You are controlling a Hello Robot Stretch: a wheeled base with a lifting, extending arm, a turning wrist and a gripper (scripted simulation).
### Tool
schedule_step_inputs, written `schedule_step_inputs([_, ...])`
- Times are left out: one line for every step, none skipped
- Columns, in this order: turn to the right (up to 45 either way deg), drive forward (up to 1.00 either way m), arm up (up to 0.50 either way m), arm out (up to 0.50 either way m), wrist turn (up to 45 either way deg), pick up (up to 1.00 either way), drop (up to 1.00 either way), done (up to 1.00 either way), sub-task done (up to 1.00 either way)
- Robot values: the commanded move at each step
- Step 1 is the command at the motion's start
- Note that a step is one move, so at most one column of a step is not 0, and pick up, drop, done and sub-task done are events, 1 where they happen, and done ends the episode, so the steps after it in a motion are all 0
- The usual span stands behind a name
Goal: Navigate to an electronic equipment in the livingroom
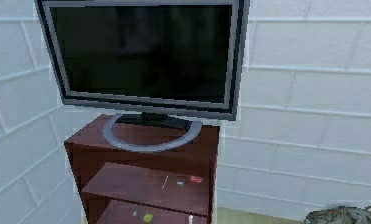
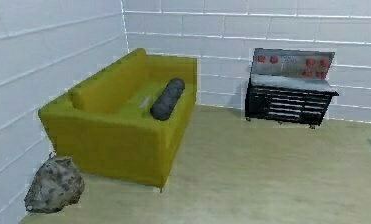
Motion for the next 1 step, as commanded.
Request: schedule_step_inputs([9.0, 0.0, 0.0, 0.0, 0.0, 0.0, 0.0, 0.0, 0.0])
